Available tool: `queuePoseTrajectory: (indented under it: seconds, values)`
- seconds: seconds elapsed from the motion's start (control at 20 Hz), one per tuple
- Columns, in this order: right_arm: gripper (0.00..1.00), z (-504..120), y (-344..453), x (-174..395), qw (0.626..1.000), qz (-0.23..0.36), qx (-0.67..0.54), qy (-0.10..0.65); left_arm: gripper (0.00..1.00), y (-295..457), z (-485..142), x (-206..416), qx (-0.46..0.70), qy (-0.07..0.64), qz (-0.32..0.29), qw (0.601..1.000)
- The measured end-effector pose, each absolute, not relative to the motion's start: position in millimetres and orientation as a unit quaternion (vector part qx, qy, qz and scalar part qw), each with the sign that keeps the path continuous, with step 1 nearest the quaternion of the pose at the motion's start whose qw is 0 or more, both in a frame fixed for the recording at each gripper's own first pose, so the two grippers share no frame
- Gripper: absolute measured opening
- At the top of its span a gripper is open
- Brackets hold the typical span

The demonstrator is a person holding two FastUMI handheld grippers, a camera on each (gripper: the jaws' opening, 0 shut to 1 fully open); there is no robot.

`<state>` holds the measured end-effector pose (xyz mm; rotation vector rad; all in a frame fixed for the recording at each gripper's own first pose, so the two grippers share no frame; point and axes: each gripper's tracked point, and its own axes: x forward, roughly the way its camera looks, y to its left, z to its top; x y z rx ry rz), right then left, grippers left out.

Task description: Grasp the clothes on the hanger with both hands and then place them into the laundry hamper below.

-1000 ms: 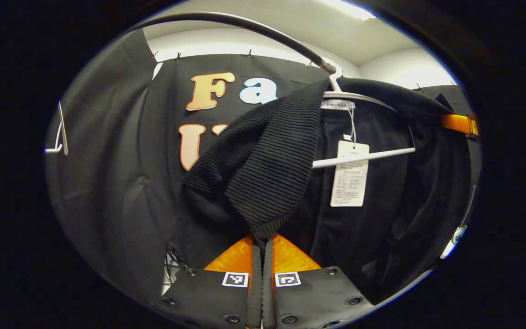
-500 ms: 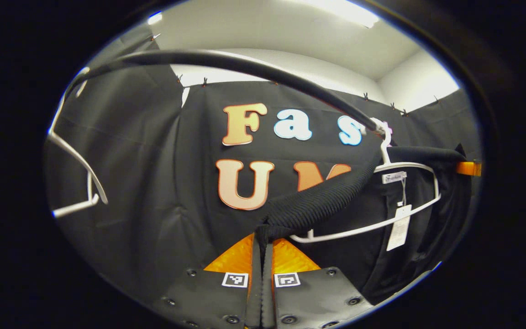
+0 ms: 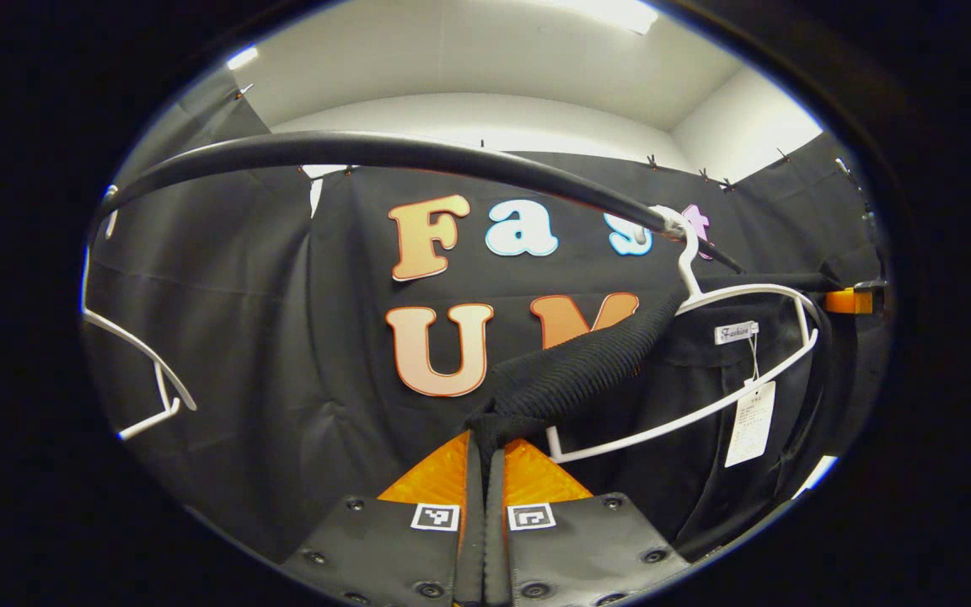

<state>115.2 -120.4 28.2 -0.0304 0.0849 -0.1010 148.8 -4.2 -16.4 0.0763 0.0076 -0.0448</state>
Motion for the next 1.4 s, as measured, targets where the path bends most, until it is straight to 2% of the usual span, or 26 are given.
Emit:
queuePoseTrajectory:
  seconds: [0.6,0.85,1.15,1.3,1.4]
  values:
    - [0.01,-54.7,-113.2,159.6,0.996,0.006,0.054,0.066,0.07,-7.1,-12.9,141.3,0.035,0.013,-0.016,0.999]
    - [0.01,-116.7,-94.8,180.8,0.994,0.022,0.036,0.102,0.07,-17.6,-16.6,134.1,0.035,0.017,-0.025,0.999]
    - [0.01,-159.5,-50.0,172.9,0.988,0.05,0.105,0.106,0.07,6.8,-14.5,129.5,0.03,0.011,-0.003,0.999]
    - [0.01,-203.3,-25.0,160.3,0.982,0.06,0.117,0.132,0.1,37.3,-30.3,141.7,0.03,0.026,0.023,0.999]
    - [0.01,-205.5,-9.9,157.6,0.983,0.068,0.125,0.115,0.07,39.1,-43.5,140.2,0.017,0.04,0.021,0.999]
